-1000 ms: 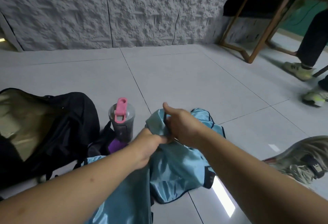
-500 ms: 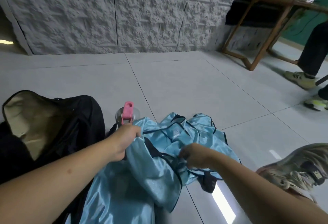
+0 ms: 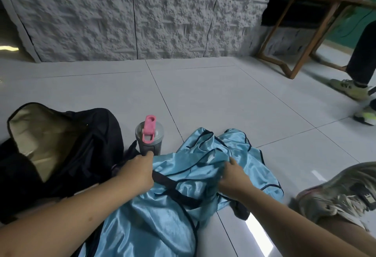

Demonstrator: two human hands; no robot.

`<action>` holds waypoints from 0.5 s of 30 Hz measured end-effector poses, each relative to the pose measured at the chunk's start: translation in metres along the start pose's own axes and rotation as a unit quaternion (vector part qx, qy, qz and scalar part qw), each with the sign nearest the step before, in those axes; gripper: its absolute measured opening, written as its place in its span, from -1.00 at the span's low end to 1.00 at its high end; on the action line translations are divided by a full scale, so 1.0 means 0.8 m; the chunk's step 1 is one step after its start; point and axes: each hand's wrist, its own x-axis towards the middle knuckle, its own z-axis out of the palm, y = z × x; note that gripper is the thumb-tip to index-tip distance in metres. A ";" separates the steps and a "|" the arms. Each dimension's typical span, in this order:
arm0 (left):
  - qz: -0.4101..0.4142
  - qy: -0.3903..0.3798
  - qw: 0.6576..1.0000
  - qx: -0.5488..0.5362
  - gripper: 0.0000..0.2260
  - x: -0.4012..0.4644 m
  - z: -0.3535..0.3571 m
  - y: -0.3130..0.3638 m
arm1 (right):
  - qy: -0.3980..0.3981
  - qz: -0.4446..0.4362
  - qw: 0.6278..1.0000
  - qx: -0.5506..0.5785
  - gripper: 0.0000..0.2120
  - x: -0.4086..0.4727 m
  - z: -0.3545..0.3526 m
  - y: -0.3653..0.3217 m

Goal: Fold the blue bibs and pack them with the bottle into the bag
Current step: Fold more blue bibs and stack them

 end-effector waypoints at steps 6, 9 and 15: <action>0.063 0.096 0.962 0.250 -0.09 -0.014 0.016 0.005 | 0.133 0.013 0.931 0.338 -0.69 -0.009 -0.037 -0.022; 0.181 0.041 0.932 0.312 -0.30 -0.020 0.036 0.005 | 0.154 0.013 0.898 0.412 -0.68 -0.004 -0.038 -0.025; 0.100 -0.049 0.964 0.240 -0.73 -0.025 0.030 0.000 | 0.242 -0.004 0.852 0.465 -0.84 -0.010 -0.060 -0.051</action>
